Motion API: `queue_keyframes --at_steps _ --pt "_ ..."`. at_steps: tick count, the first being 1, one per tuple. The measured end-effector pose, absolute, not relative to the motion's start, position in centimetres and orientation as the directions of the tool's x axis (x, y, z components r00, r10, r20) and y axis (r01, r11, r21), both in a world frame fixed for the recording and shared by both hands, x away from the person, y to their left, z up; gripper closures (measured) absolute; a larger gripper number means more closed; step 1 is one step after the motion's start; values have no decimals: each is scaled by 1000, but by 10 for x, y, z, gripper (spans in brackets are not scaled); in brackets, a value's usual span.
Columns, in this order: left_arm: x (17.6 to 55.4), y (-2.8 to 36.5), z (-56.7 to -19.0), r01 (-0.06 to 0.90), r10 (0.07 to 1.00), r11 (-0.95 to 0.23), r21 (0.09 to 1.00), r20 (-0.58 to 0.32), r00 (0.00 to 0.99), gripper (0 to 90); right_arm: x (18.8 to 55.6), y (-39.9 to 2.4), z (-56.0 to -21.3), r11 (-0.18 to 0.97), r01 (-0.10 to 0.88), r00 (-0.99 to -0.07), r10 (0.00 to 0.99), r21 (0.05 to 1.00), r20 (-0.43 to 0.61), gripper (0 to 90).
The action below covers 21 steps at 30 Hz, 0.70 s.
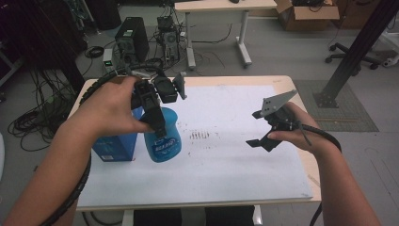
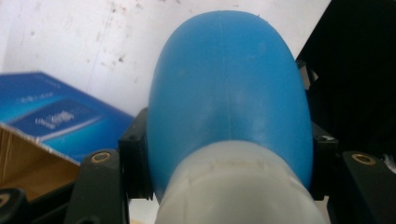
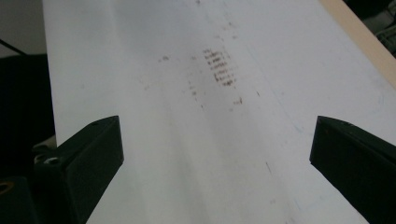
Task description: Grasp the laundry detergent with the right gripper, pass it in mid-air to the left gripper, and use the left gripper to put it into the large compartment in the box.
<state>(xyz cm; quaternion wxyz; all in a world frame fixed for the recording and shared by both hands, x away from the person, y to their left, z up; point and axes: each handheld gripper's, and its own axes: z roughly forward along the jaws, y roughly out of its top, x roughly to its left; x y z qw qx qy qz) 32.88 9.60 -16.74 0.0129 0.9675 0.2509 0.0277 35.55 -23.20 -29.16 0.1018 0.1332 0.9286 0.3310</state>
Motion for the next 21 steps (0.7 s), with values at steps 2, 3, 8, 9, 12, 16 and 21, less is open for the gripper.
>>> queue_keyframes --at_steps 2,3,8,9,12,16,21 --pt "331 100 -163 519 520 -854 46 42 853 379 356 -234 -291 753 184 -943 317 631 -104 32" --pt "332 102 -160 540 542 -840 52 36 840 379 356 -235 -290 765 187 -942 317 617 -108 35" --pt "338 112 -146 629 631 -773 78 10 775 379 357 -241 -287 792 213 -937 331 573 -109 36" --pt "338 113 -144 641 644 -763 83 7 765 379 358 -244 -287 799 221 -935 336 560 -110 36" --pt "340 118 -136 676 679 -731 96 6 734 379 360 -246 -288 808 226 -935 337 545 -112 37" --pt "342 123 -126 716 722 -690 106 19 692 379 361 -248 -289 819 240 -932 344 521 -112 36" --pt "346 134 -113 778 785 -615 130 10 619 379 361 -250 -291 820 244 -931 348 517 -112 37"
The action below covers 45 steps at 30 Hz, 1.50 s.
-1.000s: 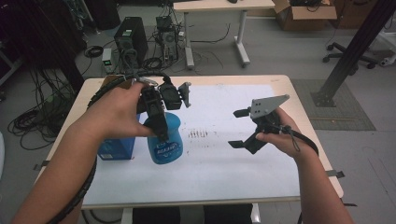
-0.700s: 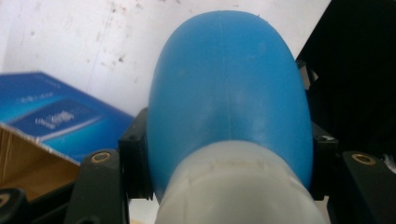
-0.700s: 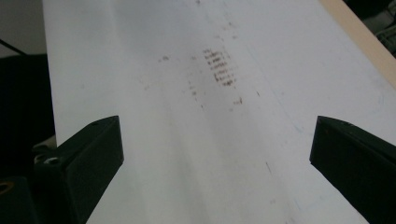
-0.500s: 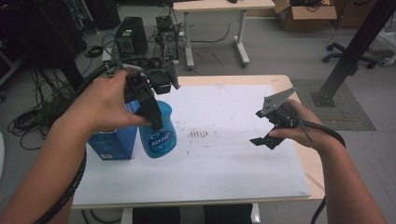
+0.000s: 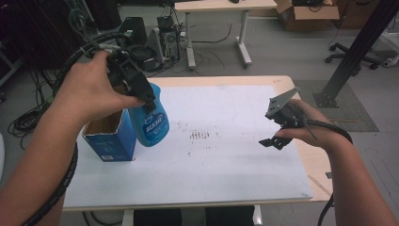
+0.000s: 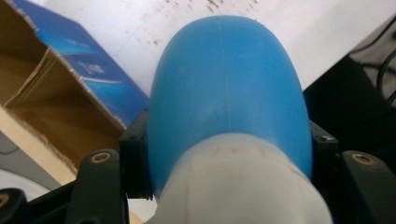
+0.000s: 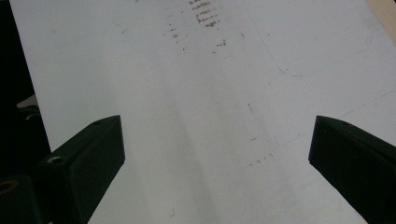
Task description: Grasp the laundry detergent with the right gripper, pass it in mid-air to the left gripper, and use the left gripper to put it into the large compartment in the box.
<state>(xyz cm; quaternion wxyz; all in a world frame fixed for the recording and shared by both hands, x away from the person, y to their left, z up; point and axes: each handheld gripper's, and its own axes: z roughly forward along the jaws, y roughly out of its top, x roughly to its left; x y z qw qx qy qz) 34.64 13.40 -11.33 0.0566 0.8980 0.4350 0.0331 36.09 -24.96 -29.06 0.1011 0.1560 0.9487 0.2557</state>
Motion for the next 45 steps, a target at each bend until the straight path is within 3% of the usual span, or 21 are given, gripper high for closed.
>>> queue_keyframes --at_steps 7,14,26,35,45 --pt "354 152 -94 858 867 -493 142 -6 499 379 362 -252 -295 836 252 -932 344 487 -109 39" --pt "364 175 -77 913 925 -380 150 35 379 379 365 -249 -294 855 248 -937 332 456 -112 39" --pt "379 212 -61 965 978 -208 157 59 201 379 369 -243 -298 860 244 -942 319 448 -99 43" --pt "388 231 -67 973 985 -172 155 55 166 379 371 -240 -301 859 243 -944 316 451 -93 43" --pt "394 240 -78 959 968 -244 143 95 232 379 373 -239 -304 853 252 -943 323 457 -84 43"
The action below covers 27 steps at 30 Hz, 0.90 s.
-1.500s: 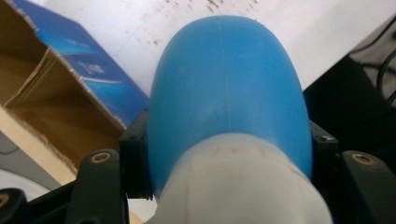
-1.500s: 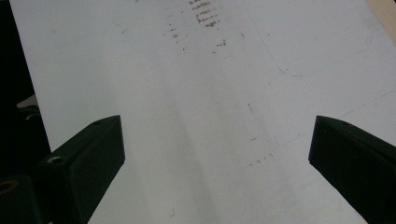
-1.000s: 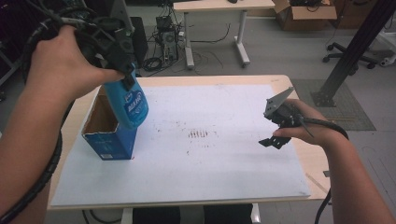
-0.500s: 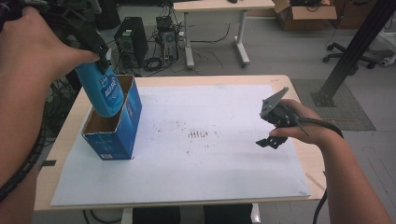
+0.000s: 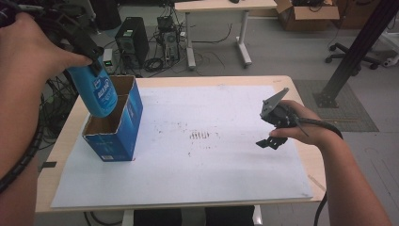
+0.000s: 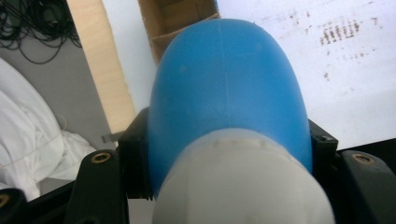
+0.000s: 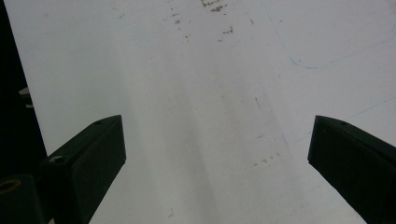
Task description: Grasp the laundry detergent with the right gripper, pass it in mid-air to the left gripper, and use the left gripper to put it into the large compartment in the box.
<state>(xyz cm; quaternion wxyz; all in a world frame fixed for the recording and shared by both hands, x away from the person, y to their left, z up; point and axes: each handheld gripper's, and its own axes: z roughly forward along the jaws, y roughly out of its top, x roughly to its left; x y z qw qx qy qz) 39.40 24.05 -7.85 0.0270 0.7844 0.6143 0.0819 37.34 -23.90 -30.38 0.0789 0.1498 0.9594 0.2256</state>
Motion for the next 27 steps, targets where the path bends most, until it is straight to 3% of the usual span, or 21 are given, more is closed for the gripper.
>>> queue_keyframes --at_steps 27 --pt "410 261 -109 969 975 -221 109 64 215 377 377 -228 -306 854 246 -945 316 458 -82 45"
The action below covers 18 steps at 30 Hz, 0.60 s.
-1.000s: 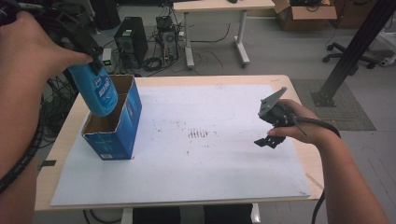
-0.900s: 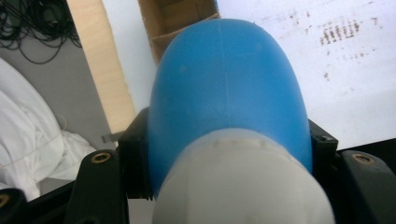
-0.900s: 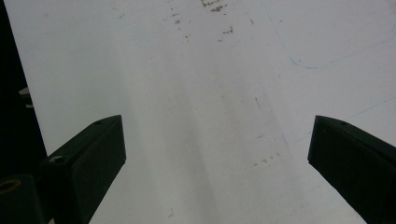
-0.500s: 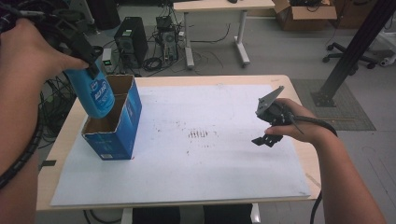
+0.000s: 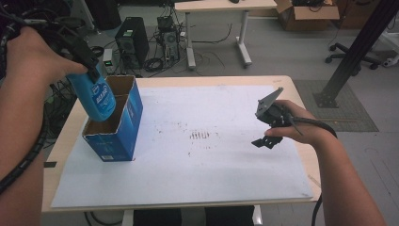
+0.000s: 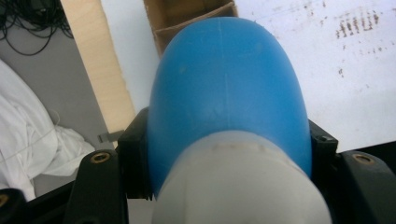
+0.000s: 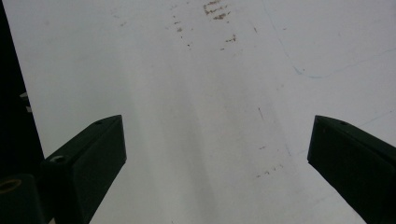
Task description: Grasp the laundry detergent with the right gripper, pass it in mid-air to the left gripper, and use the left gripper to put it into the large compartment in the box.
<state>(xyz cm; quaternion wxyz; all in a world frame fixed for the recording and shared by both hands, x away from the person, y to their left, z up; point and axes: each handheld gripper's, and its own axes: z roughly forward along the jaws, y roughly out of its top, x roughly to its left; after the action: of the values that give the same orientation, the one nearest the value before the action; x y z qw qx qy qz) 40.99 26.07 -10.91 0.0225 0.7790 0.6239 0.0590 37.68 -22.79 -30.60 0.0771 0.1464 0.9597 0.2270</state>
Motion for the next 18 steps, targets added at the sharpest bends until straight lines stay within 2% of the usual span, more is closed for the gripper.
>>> queue_keyframes --at_steps 18 --pt "419 268 -158 978 981 -194 71 36 192 378 375 -226 -309 855 246 -947 313 456 -76 45"
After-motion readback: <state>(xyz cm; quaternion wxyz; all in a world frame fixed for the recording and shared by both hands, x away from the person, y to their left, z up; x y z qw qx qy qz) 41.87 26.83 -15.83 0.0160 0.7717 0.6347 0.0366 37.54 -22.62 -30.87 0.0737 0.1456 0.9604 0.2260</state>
